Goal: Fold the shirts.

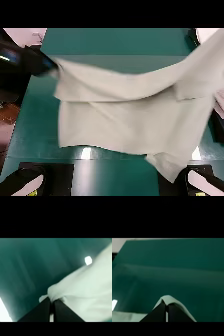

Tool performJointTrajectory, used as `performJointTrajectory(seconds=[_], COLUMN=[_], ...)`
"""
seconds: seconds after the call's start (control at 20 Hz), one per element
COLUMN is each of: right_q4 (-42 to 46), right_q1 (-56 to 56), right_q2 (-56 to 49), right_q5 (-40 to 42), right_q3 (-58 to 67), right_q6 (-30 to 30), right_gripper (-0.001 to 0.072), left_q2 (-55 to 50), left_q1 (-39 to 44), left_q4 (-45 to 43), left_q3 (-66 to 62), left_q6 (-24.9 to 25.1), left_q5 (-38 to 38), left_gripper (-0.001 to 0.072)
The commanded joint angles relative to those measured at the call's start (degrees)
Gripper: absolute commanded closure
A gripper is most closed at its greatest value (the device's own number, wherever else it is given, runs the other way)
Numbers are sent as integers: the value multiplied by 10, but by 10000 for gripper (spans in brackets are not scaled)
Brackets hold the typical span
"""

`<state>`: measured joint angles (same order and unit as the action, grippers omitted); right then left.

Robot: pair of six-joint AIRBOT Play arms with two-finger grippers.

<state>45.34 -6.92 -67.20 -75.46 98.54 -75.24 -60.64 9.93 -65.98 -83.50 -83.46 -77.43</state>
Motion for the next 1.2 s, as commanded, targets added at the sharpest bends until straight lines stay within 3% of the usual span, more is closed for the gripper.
performJointTrajectory(seconds=[0.0, 0.2, 0.35, 0.4, 0.45, 0.5, 0.55, 0.7, 0.75, 0.8, 0.85, 1.15], right_q4=[0, -2, -2, -3, -5, -6, -6, -6, -6, -5, -5, -5], right_q1=[65, 73, 71, 68, 68, 66, 61, 30, 14, -2, -14, -70], right_q2=[-127, -217, -260, -270, -278, -285, -287, -286, -282, -273, -261, -128], right_q5=[1, 104, 119, 118, 118, 118, 114, 36, -1, -35, -61, -101], right_q3=[-73, -122, -94, -79, -63, -45, -27, 35, 50, 54, 49, -130], right_q6=[-11, -11, -11, -11, -11, -11, -11, -10, -10, -4, 1, 42], right_gripper=[695, 695, 692, 689, 658, 451, 312, 310, 319, 441, 491, 492], left_q2=[-90, -208, -244, -244, -244, -244, -244, -230, -215, -197, -174, 1], left_q1=[0, 0, 0, 0, -3, -7, -16, -63, -83, -100, -116, -150], left_q4=[-13, -11, -12, -13, -13, -15, -19, -43, -43, -44, -44, -29], left_q3=[160, 178, 156, 148, 135, 119, 96, 25, 17, 18, 28, 281], left_q6=[28, 44, 43, 43, 43, 43, 43, 33, 32, 33, 34, 35], left_q5=[71, 201, 255, 265, 267, 256, 231, 110, 70, 41, 14, -8], left_gripper=[682, 681, 677, 409, 59, -3, -3, -2, -2, -2, -2, -2])
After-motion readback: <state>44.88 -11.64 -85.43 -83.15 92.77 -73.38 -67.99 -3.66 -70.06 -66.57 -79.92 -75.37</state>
